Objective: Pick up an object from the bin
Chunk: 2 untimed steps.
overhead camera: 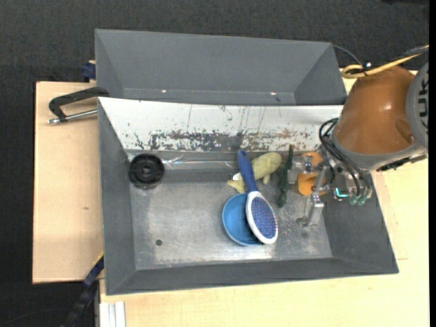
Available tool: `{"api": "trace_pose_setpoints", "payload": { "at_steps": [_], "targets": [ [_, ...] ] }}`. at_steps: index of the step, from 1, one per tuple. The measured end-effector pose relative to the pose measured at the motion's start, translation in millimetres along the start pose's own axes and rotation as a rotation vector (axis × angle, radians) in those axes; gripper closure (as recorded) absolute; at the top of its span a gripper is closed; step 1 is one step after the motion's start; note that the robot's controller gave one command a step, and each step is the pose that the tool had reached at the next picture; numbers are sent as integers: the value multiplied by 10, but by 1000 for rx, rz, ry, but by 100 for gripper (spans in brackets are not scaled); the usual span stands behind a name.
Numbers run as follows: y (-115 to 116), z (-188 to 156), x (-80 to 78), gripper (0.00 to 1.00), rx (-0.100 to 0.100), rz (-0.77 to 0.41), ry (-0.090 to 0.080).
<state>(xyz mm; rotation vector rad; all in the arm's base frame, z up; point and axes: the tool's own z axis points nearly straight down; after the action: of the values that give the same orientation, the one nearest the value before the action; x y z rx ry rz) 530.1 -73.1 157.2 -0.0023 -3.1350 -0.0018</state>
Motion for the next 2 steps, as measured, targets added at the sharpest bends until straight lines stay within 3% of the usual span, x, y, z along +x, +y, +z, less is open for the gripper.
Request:
{"api": "trace_pose_setpoints", "payload": {
  "at_steps": [1,2],
  "targets": [
    [103,829,-333,0,-14,991,-15],
    [283,559,-446,0,-8,1588,-8]
  ]
}}
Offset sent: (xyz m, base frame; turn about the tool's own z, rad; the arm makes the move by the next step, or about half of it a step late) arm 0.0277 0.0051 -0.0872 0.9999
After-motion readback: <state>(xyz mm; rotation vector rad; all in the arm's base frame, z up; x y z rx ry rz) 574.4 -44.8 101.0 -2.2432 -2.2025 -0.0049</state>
